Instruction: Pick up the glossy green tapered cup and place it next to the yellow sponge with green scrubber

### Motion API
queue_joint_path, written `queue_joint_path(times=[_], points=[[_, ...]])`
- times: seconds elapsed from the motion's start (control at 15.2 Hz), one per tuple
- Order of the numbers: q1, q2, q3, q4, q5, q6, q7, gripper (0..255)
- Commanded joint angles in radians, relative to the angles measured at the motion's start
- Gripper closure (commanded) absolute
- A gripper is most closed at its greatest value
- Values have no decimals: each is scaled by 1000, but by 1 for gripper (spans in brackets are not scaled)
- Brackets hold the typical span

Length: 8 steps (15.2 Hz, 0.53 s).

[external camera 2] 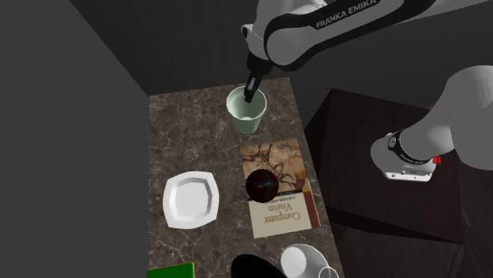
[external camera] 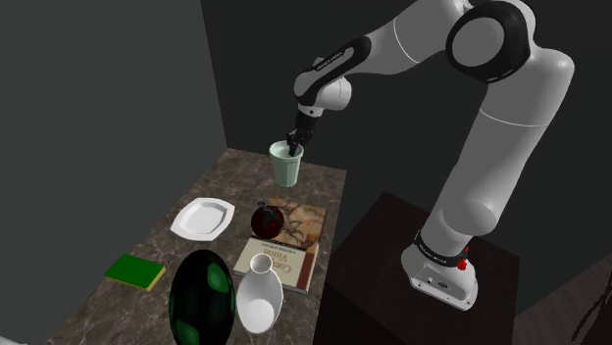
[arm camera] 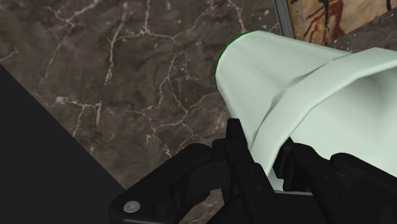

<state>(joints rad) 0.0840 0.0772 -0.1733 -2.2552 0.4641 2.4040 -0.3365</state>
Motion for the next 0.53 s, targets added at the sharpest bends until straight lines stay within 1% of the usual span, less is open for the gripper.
queue_joint_path(times=[0.0, 0.46], points=[[0, -20, -2, 5, -16, -21, 17, 255], [-1, -75, -7, 38, -64, -100, 68, 255]])
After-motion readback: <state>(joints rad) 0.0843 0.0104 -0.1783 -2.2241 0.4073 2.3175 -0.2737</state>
